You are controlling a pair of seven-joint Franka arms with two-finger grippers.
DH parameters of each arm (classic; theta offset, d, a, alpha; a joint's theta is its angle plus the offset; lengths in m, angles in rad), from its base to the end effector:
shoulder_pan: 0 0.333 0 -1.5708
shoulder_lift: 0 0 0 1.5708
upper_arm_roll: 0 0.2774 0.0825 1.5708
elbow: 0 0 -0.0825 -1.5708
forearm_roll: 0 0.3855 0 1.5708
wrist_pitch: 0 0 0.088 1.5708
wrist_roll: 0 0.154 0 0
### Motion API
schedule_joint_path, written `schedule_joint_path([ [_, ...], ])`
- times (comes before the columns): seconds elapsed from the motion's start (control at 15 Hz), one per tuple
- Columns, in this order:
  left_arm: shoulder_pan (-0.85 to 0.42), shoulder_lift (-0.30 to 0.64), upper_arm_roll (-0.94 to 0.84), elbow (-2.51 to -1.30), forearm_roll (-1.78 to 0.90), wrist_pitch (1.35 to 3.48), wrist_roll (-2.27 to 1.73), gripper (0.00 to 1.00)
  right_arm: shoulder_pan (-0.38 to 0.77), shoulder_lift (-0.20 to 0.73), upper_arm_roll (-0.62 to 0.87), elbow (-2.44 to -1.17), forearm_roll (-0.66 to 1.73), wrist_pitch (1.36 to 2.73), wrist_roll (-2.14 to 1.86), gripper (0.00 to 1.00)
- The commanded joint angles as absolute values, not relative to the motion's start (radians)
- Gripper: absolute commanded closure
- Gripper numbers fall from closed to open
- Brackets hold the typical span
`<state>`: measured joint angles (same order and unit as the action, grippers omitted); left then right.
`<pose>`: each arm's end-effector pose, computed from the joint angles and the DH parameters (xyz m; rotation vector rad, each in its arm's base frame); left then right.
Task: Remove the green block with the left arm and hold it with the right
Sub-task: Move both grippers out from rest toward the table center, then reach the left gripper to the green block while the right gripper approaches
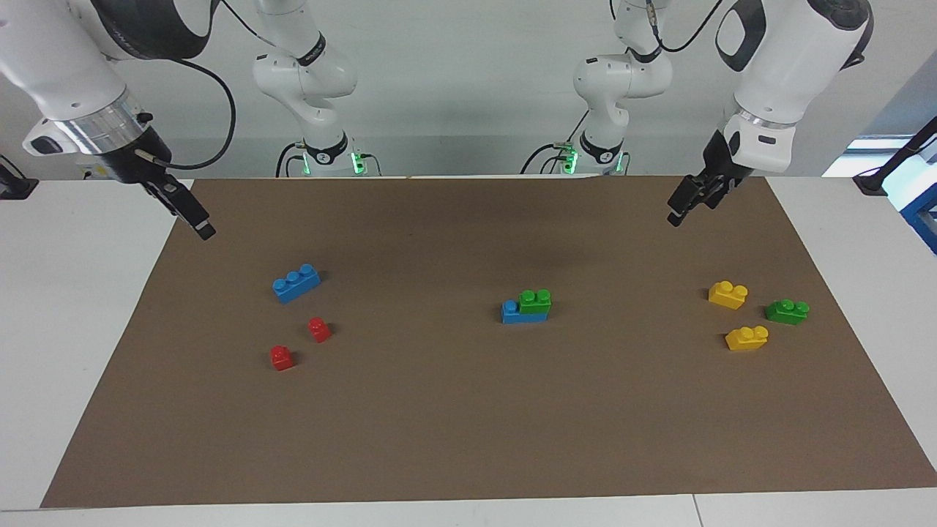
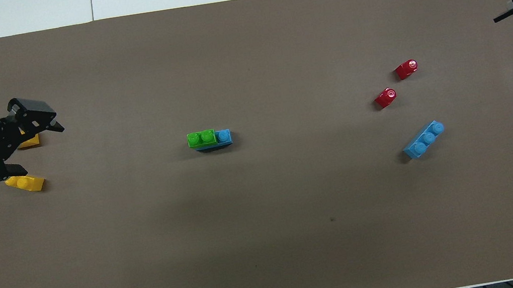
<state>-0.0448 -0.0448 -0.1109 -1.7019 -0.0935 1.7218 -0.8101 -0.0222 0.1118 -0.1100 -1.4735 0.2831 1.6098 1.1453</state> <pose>0.5501 -0.1003 0.5152 2.8674 0.9909 0.0246 0.5920 -0.0335 0.5304 -2.3132 1.7298 0.1592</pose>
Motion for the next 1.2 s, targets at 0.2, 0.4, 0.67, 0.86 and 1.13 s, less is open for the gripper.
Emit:
schedule_joint_path([
  [0.2, -0.097, -0.077, -0.1, -1.744, -0.112, 1.813, -1.172, 0.0, -0.08, 0.19, -0.104, -1.482, 0.587, 1.654, 1.373, 0.0],
  [0.4, -0.11, -0.077, -0.1, -1.752, -0.112, 1.832, -1.284, 0.0, -0.084, 0.221, -0.104, -1.482, 0.594, 1.664, 1.339, 0.0],
  [0.67, -0.129, -0.09, -0.1, -1.792, -0.112, 1.879, -1.408, 0.0, -0.084, 0.271, -0.101, -1.482, 0.6, 1.703, 1.287, 0.0],
  [0.86, -0.155, -0.092, -0.1, -1.824, -0.112, 1.93, -1.514, 0.0, -0.083, 0.299, -0.101, -1.482, 0.699, 1.723, 1.284, 0.0],
  [1.13, -0.193, -0.092, -0.1, -1.851, -0.11, 1.93, -1.56, 0.0, -0.045, 0.321, -0.095, -1.482, 0.751, 1.761, 1.241, 0.0],
])
